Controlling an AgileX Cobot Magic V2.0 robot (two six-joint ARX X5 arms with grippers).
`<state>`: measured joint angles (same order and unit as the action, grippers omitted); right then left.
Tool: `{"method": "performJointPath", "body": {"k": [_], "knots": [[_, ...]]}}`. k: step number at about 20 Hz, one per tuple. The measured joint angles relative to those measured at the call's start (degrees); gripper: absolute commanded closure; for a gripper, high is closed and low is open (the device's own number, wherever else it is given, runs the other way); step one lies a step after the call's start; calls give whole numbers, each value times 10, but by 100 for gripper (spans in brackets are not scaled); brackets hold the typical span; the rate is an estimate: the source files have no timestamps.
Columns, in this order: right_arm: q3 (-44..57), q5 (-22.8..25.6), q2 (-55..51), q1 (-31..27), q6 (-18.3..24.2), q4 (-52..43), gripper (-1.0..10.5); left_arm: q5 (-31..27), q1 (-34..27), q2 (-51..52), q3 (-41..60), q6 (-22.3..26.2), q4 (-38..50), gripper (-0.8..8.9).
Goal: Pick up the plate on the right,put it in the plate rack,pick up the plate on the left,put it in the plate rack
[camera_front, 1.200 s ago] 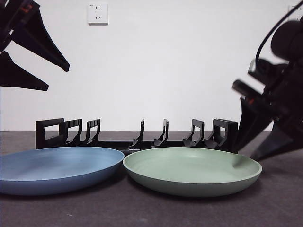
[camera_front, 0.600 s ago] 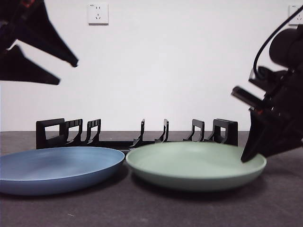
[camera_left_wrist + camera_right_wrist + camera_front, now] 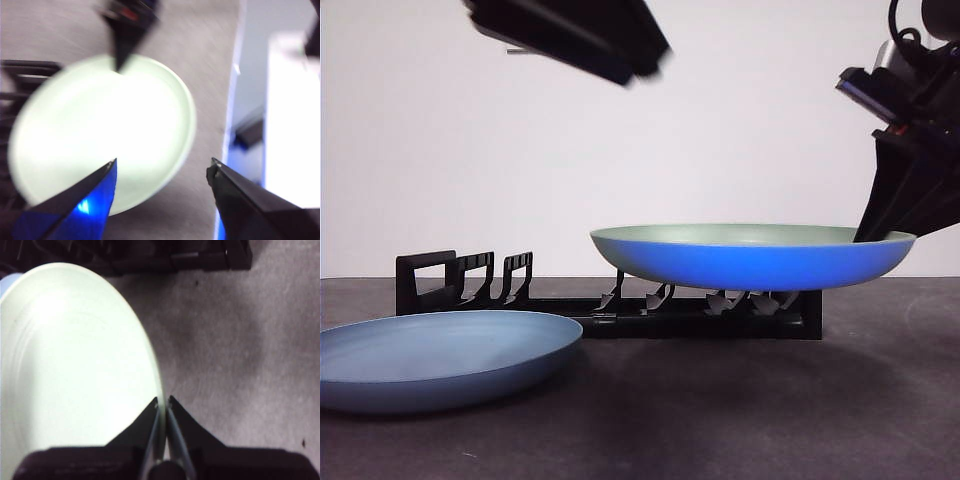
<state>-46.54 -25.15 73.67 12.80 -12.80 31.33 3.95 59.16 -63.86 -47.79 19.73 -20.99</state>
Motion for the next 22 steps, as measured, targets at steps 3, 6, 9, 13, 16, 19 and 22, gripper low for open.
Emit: {"method": "performJointPath", "body": {"k": [3,6,9,13,16,19,22], "knots": [[-1,0,-5,0,2,6,959,-37,42,-60,0,18,7,503],[-1,-4,-5,0,2,17,959,-90,57,-120,0,34,42,503],[-1,-30,-5,0,3,19,959,-98,58,-163,0,50,77,504],[-1,-28,-5,0,4,19,959,-98,58,-183,0,61,94,749],[-1,-27,-5,0,7,19,959,-98,62,-183,0,84,98,822],[-1,-23,-5,0,8,20,959,-97,68,-183,0,113,103,822],[-1,-21,-5,0,9,21,940,-98,75,-183,-1,122,104,822]]}}
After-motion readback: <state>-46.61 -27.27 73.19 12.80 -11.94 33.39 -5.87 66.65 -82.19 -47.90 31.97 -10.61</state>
